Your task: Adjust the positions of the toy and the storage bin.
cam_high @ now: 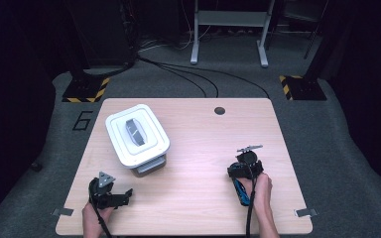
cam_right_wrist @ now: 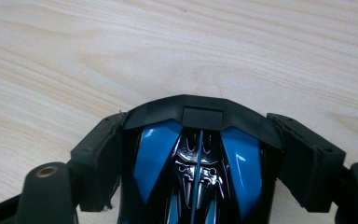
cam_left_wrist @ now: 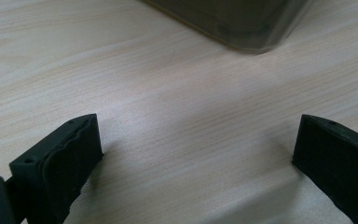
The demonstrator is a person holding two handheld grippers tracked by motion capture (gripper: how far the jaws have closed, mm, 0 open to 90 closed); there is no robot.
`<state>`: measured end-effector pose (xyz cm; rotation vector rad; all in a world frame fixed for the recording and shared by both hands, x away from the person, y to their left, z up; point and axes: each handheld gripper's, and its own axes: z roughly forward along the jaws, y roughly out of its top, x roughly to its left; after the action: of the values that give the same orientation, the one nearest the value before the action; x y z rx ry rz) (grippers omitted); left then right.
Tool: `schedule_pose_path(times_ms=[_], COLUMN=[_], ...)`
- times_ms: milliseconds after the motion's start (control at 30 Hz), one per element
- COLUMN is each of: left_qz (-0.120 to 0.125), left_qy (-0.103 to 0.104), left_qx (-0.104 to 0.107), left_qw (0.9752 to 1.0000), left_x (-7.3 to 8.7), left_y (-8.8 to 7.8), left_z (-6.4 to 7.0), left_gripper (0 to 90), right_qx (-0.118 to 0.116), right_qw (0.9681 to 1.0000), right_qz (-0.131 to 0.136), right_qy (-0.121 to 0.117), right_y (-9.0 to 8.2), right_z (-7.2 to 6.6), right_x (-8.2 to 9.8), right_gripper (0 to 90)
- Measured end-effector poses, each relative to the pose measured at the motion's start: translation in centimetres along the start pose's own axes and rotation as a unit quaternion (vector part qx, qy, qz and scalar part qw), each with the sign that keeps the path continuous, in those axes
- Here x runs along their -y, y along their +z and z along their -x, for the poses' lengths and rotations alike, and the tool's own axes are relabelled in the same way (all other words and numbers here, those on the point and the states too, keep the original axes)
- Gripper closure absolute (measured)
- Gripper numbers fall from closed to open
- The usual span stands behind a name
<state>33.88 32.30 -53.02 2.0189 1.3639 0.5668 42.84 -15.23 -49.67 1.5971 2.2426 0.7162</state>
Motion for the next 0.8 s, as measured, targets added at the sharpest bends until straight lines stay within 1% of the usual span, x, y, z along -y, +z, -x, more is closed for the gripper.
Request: schedule_pose_path(times_ms=[167,233,300,333,400,433,500,600,667,700,767,800], left_qz=[0.0,0.0,0.0,0.001,0.001,0.001,0.001,0.001,0.0,0.0,0.003,0.003], left_qy=[0.0,0.0,0.0,0.0,0.0,0.001,0.001,0.002,0.002,0.002,0.005,0.005], left_qx=[0.0,0.0,0.0,-0.001,-0.001,-0.002,-0.002,-0.003,-0.002,-0.002,-0.004,-0.004], left_qw=[1.0,1.0,1.0,1.0,1.0,1.0,1.0,1.0,1.0,1.0,1.0,1.0], left_x=[0.0,0.0,0.0,0.0,0.0,0.0,0.0,0.0,0.0,0.0,0.0,0.0], left_y=[0.0,0.0,0.0,0.0,0.0,0.0,0.0,0.0,0.0,0.0,0.0,0.0], left_z=[0.0,0.0,0.0,0.0,0.0,0.0,0.0,0.0,0.0,0.0,-0.1,0.0], left_gripper=[1.0,1.1,1.1,1.1,1.1,1.1,1.1,1.1,1.1,1.1,1.1,1.1], right_qx=[-0.008,-0.013,-0.022,-0.03,-0.035,-0.038,-0.044,-0.054,-0.058,-0.063,-0.071,-0.071], right_qw=[1.0,0.9999,0.9997,0.9992,0.9988,0.9984,0.9978,0.9962,0.9957,0.9945,0.9929,0.9925], right_qz=[0.003,0.004,-0.002,-0.003,-0.005,-0.009,-0.012,-0.014,-0.015,-0.018,-0.022,-0.023], right_qy=[-0.001,-0.006,-0.014,-0.028,-0.033,-0.041,-0.048,-0.067,-0.071,-0.082,-0.092,-0.096], right_y=[0.0,0.0,-0.1,-0.1,-0.1,-0.2,-0.2,-0.3,-0.3,-0.4,-0.5,-0.6], right_z=[0.2,0.3,0.4,0.5,0.6,0.6,0.7,0.9,0.9,1.1,1.1,1.2], right_x=[0.0,0.0,0.0,-0.1,-0.1,-0.1,0.0,0.1,0.1,0.2,0.2,0.3], right_gripper=[23.3,23.4,23.6,23.6,23.7,23.7,23.7,23.8,23.8,23.8,23.8,23.8])
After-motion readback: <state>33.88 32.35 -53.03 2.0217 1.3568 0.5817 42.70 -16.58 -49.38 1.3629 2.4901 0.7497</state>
